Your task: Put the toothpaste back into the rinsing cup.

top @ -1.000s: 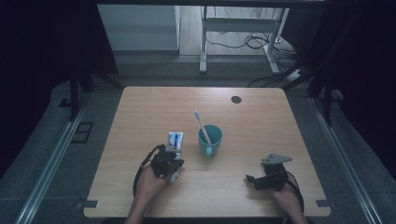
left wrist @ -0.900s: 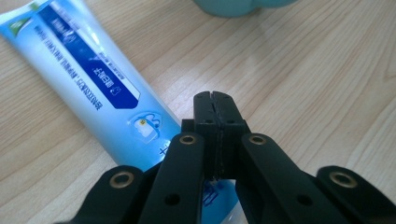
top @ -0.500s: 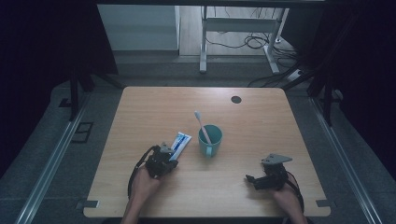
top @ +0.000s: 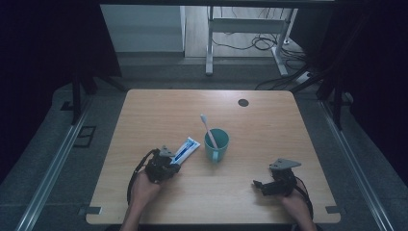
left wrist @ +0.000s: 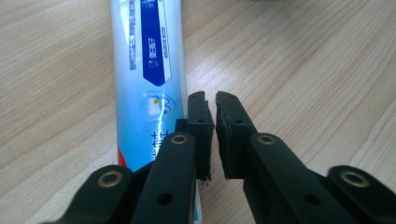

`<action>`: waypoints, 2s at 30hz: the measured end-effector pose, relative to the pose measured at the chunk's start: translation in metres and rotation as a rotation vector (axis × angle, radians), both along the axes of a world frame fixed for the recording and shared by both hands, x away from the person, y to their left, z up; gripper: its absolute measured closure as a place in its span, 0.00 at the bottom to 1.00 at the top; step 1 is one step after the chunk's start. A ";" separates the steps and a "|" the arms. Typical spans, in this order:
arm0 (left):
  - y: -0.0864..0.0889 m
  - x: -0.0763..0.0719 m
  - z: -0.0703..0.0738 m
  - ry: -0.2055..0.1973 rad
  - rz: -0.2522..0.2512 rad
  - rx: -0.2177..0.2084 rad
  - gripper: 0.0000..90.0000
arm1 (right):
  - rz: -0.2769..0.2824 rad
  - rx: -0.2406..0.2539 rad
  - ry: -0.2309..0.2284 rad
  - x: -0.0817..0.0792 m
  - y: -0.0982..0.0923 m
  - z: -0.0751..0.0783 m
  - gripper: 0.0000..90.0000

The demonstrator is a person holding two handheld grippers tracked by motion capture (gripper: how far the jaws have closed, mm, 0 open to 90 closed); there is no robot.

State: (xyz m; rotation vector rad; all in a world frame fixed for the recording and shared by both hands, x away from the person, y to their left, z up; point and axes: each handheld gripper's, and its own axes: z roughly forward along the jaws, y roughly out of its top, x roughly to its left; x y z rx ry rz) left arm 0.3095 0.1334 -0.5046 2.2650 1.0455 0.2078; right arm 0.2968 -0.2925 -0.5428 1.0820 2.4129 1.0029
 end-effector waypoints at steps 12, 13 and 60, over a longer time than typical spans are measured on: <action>0.003 0.007 0.014 -0.010 0.023 0.058 0.68 | -0.002 0.001 0.004 0.000 0.000 0.000 0.04; 0.003 0.008 0.014 -0.004 0.025 0.061 0.66 | -0.002 0.001 0.004 0.000 0.000 0.000 0.04; -0.038 0.079 0.009 0.322 -0.015 0.358 0.45 | 0.000 -0.001 0.001 0.000 0.000 0.000 0.04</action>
